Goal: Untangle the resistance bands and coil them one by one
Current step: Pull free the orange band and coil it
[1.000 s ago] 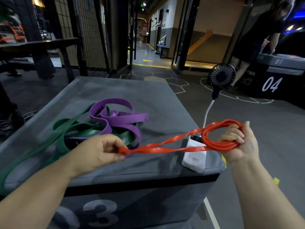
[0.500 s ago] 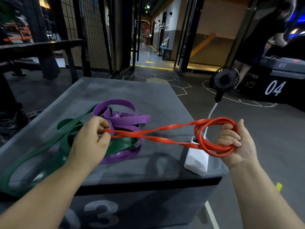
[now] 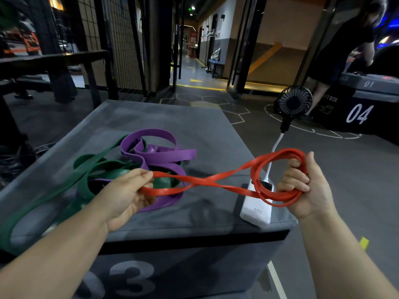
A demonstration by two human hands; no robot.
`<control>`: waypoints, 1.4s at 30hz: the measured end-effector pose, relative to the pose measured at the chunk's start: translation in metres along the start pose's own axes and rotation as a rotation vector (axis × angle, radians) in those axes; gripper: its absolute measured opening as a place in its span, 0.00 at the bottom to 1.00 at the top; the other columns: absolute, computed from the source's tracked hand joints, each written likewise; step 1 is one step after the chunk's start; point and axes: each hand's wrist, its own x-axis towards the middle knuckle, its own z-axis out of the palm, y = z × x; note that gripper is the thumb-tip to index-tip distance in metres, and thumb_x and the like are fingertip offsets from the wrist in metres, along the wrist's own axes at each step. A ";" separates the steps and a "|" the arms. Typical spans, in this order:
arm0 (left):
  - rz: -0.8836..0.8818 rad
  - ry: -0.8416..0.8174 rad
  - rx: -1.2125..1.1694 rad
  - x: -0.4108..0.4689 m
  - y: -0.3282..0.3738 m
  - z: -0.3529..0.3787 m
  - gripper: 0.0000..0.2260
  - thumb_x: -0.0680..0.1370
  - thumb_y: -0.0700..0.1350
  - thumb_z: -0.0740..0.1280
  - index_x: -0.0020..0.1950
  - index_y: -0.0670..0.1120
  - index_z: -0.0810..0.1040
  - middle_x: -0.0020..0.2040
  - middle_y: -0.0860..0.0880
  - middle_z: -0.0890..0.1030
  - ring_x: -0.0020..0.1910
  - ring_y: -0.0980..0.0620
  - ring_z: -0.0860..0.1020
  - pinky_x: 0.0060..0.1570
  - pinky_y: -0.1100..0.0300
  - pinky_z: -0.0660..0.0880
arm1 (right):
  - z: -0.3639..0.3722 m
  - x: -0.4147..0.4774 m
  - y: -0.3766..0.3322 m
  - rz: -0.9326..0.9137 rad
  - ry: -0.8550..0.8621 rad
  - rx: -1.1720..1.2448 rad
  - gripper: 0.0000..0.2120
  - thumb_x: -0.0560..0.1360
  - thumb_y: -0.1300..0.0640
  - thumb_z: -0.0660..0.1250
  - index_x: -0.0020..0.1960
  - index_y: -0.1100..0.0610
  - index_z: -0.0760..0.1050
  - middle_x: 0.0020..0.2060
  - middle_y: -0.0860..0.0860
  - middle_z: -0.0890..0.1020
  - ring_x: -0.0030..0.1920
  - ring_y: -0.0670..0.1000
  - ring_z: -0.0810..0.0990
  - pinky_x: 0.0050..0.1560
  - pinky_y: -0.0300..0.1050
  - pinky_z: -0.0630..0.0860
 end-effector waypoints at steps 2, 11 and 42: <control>0.000 0.087 0.008 0.001 -0.003 0.004 0.09 0.81 0.41 0.61 0.41 0.45 0.71 0.31 0.49 0.72 0.31 0.52 0.73 0.35 0.59 0.73 | 0.004 -0.003 0.002 -0.017 -0.020 -0.018 0.19 0.73 0.38 0.60 0.35 0.52 0.70 0.18 0.44 0.60 0.15 0.43 0.60 0.21 0.32 0.64; 0.044 0.016 -0.097 -0.011 0.000 0.018 0.04 0.78 0.37 0.64 0.47 0.46 0.72 0.36 0.47 0.79 0.31 0.54 0.78 0.39 0.58 0.74 | 0.025 -0.010 0.023 -0.009 -0.077 -0.279 0.16 0.72 0.40 0.61 0.38 0.52 0.68 0.21 0.43 0.60 0.19 0.42 0.59 0.26 0.37 0.69; 0.026 -0.276 -0.314 -0.033 0.009 0.027 0.17 0.70 0.35 0.64 0.57 0.40 0.81 0.46 0.42 0.83 0.41 0.50 0.84 0.42 0.58 0.81 | 0.051 -0.036 0.064 0.003 -0.224 -0.656 0.18 0.73 0.46 0.69 0.30 0.55 0.73 0.25 0.56 0.72 0.24 0.51 0.71 0.28 0.44 0.70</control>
